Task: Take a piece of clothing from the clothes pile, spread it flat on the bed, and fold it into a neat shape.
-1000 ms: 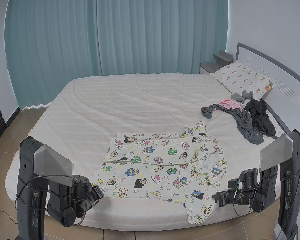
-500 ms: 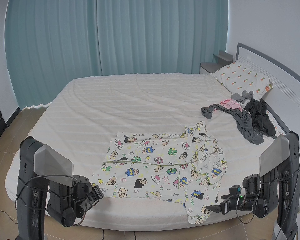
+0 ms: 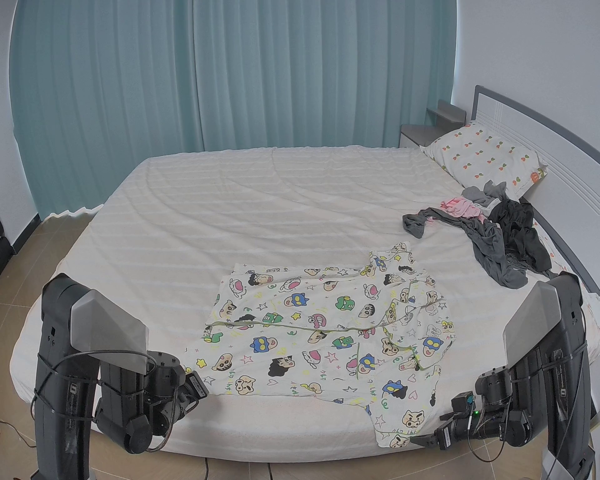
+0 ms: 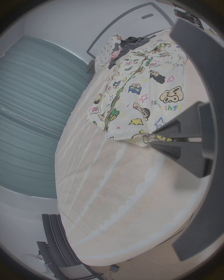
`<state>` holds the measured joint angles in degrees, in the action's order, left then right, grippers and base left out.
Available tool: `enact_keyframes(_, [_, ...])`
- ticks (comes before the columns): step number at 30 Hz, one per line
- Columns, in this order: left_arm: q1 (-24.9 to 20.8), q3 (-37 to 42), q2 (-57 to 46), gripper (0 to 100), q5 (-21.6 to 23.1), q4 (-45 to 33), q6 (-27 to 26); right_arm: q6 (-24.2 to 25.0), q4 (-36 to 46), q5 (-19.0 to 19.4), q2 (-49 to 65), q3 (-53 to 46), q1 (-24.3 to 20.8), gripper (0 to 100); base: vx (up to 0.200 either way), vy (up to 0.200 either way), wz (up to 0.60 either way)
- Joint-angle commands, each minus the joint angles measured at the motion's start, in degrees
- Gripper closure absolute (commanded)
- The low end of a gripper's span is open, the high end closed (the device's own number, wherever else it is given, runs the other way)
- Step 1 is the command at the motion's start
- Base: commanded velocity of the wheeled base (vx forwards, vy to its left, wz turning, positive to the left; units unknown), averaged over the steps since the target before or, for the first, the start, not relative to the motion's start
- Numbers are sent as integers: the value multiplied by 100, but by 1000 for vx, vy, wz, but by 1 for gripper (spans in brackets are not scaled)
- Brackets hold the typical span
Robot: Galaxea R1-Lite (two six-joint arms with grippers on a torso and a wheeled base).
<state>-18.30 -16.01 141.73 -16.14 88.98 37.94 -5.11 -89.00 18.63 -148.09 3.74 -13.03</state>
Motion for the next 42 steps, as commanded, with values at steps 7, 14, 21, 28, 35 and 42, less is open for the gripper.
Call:
enact_keyframes(7, [-7,-8,13,100,-12,102,3,159,-56,414,44,188,-50,0,0,0,0])
enact_keyframes(14, [-7,10,13,100,-21,102,-6,273,-12,528,52,241,108,0,0,0,0])
enact_keyframes(21, [-7,1,22,100,-30,102,-6,300,41,466,52,698,266,0,0,0,0])
enact_keyframes(28, [-7,-17,48,100,-30,102,-14,291,217,484,114,918,169,0,0,0,0])
enact_keyframes(35, [-16,-8,57,100,-30,102,-14,300,560,317,219,1217,161,100,0,0,0])
enact_keyframes(42, [-16,1,57,100,-30,102,-14,265,507,247,210,1076,169,100,0,0,0])
